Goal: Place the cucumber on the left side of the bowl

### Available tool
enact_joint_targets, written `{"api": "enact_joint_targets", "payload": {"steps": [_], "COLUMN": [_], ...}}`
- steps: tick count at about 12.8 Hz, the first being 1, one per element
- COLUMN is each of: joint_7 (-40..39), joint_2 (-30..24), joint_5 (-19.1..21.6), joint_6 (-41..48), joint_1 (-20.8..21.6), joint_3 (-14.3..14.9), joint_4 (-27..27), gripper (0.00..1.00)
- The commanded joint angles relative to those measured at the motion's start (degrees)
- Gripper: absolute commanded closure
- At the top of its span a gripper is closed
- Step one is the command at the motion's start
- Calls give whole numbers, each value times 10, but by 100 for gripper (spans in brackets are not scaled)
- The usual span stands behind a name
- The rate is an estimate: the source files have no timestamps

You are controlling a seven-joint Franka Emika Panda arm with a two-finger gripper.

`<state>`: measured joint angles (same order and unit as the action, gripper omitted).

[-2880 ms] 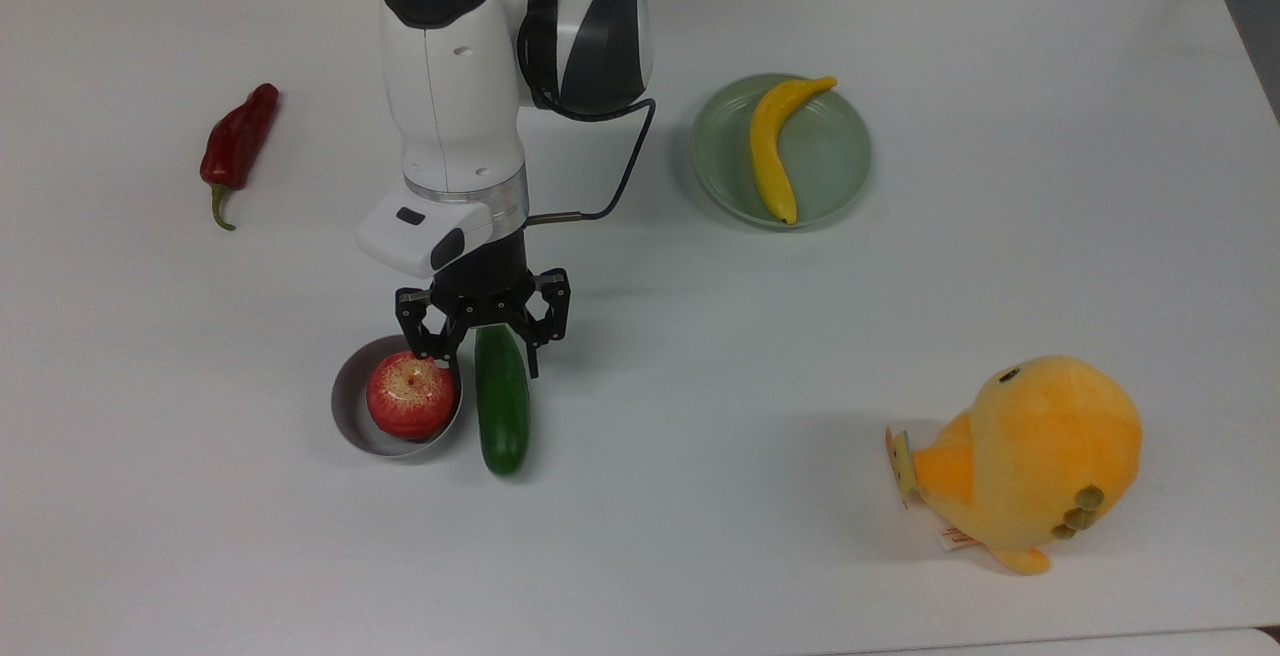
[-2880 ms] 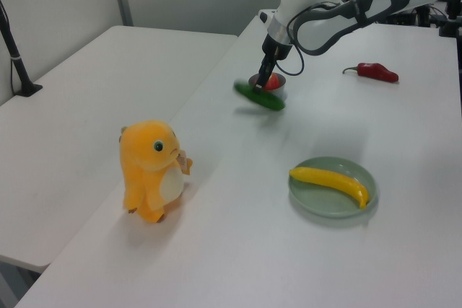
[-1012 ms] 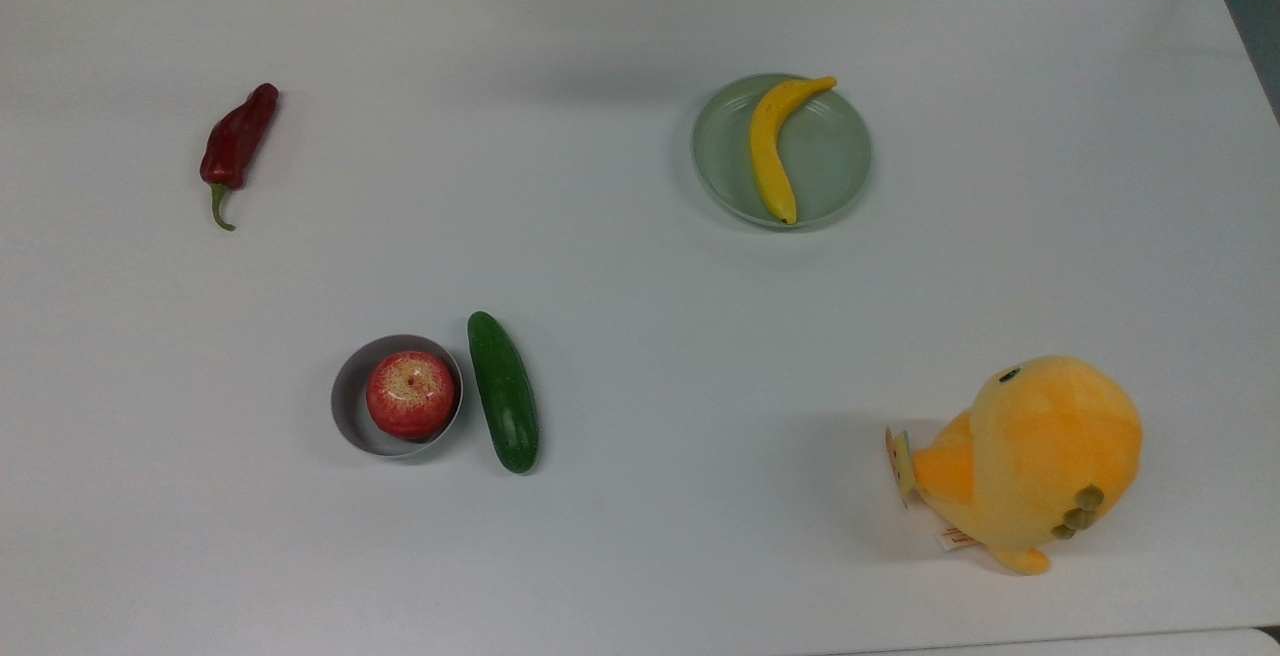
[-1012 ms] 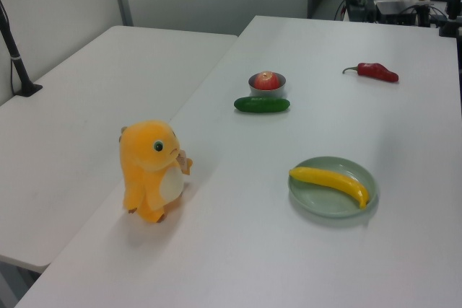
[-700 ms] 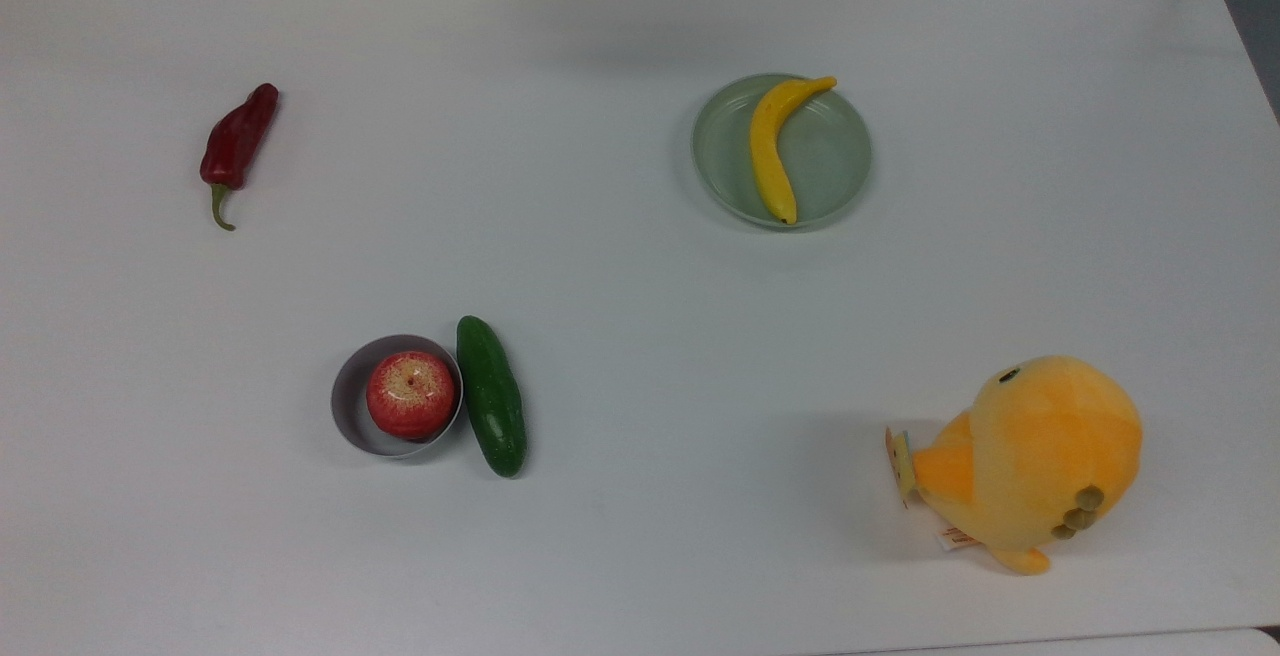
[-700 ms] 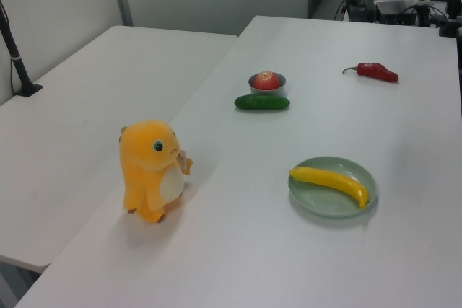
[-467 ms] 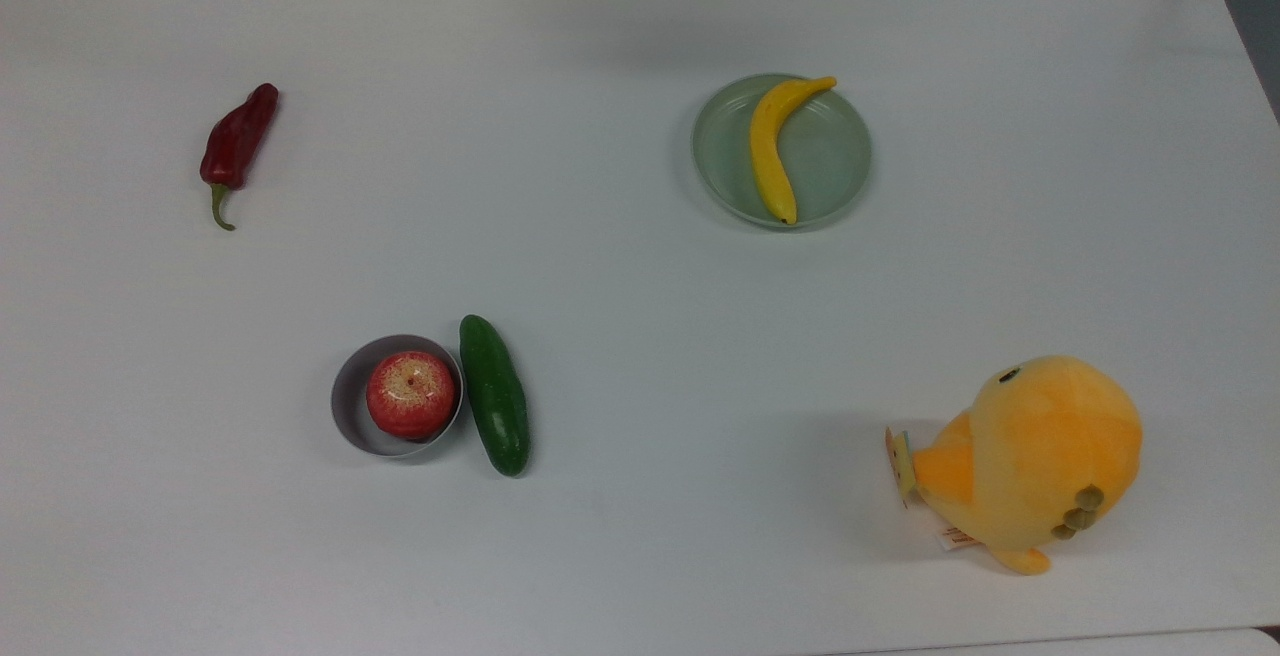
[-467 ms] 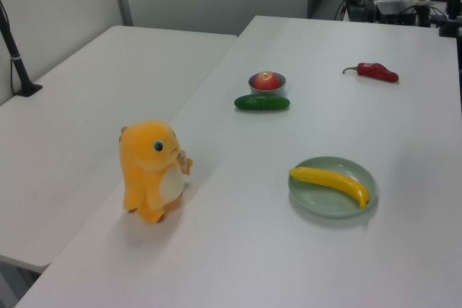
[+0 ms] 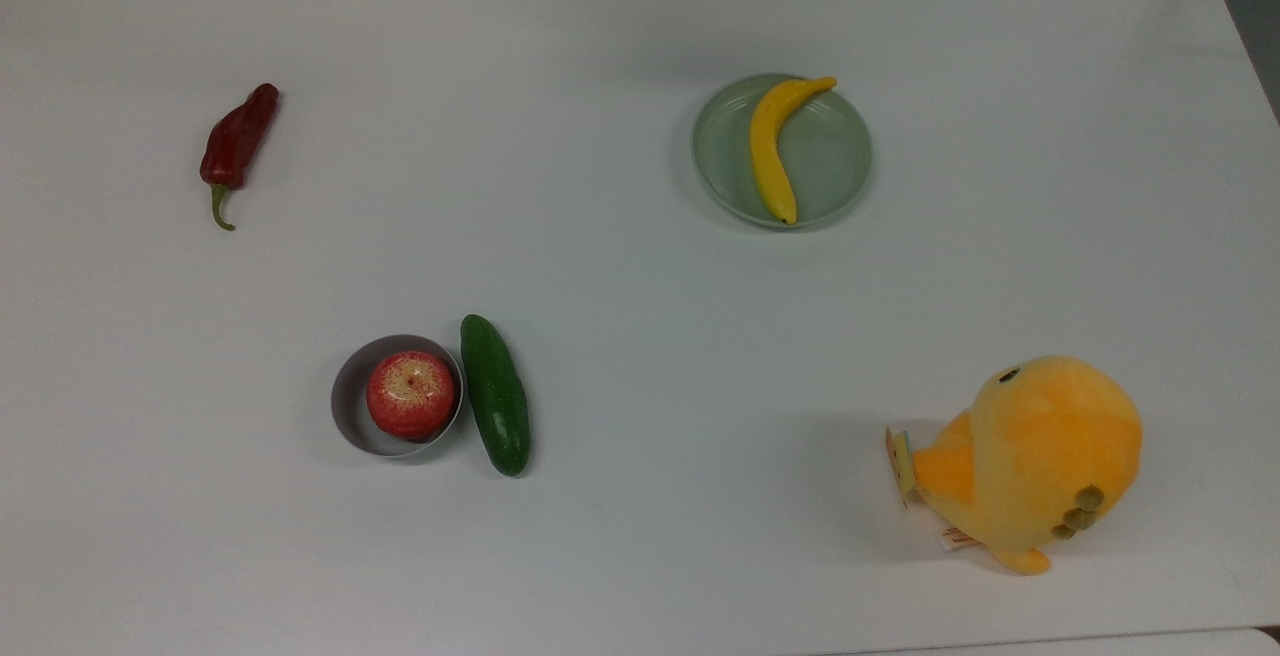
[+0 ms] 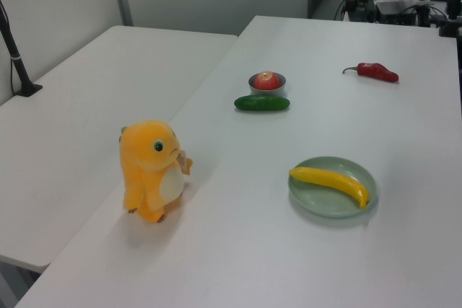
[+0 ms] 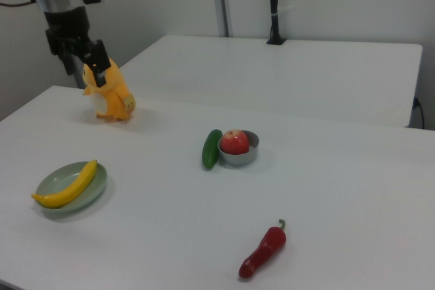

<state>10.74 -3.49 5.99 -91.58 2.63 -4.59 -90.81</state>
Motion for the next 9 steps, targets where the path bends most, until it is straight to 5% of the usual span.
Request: {"api": "enact_joint_targets", "payload": {"steps": [1,9], "joint_7": [-55,-135], "joint_2": [5,24], "joint_5": [-22,-19], "joint_6": [-52,-112], "joint_1": [1,31], "joint_3": [1,69], "joint_4": [-31,-33], "gripper": [0,0]}}
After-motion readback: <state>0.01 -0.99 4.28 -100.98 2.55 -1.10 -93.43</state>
